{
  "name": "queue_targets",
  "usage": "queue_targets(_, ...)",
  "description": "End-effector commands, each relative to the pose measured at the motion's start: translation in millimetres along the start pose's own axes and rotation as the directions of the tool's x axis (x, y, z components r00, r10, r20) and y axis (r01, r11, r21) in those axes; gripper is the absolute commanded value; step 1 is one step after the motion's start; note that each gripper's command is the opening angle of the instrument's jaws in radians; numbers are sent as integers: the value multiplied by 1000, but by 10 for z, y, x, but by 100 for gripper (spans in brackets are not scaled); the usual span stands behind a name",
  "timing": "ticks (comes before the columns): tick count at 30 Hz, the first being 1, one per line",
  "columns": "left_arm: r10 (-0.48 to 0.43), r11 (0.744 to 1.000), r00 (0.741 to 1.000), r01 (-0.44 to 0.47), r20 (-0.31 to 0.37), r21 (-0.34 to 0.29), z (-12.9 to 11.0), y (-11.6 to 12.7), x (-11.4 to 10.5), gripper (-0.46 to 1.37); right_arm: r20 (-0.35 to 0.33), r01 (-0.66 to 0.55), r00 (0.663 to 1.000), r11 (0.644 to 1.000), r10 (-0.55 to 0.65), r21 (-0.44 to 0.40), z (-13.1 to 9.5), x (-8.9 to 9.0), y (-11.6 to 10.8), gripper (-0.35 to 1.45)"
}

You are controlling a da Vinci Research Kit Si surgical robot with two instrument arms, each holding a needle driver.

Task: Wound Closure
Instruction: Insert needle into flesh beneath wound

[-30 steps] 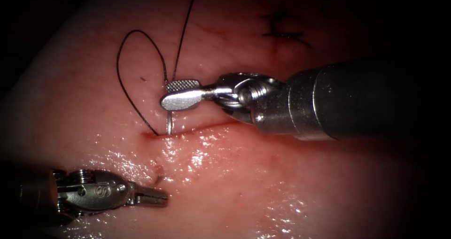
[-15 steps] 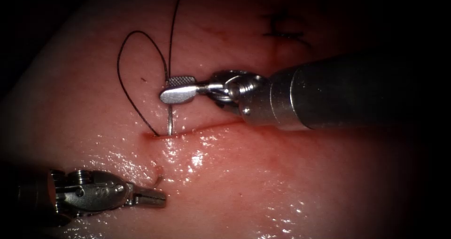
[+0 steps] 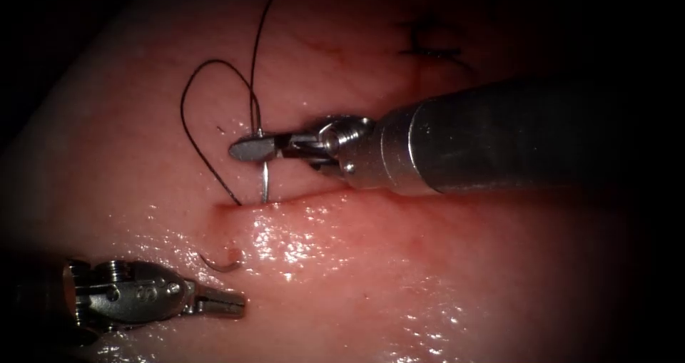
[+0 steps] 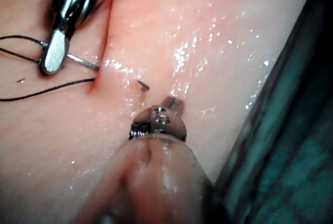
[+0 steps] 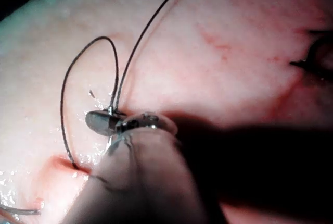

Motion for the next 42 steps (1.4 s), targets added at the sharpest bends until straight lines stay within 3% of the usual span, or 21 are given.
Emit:
queue_targets(1, -1, 1000, 1000, 1, 0, -8, 2, -1, 0, -35, 3, -66, 998, 998, 66, 2, 0, 0, -4, -35)
queue_targets(7, -2, 1000, 1000, 2, -1, -4, 7, -2, 2, -35, 41, -217, 976, 974, 214, 66, 1, -15, -19, -35)
queue_targets(12, -1, 1000, 1000, 1, -2, -5, 8, -3, 2, -35, 65, -261, 965, 960, 255, 107, 3, -26, -25, -35)
queue_targets(26, -4, 1000, 1000, 4, -2, -5, 10, -5, 5, -35, 164, -313, 943, 938, 288, 150, 13, -74, -56, -35)
queue_targets(37, -4, 1000, 1000, 4, -2, -6, 9, -5, 6, -35, 208, -340, 928, 930, 308, 140, 20, -107, -53, -35)
queue_targets(42, -4, 1000, 1000, 4, -2, -6, 9, -5, 6, -35, 262, -335, 921, 930, 289, 152, 18, -117, -53, -35)
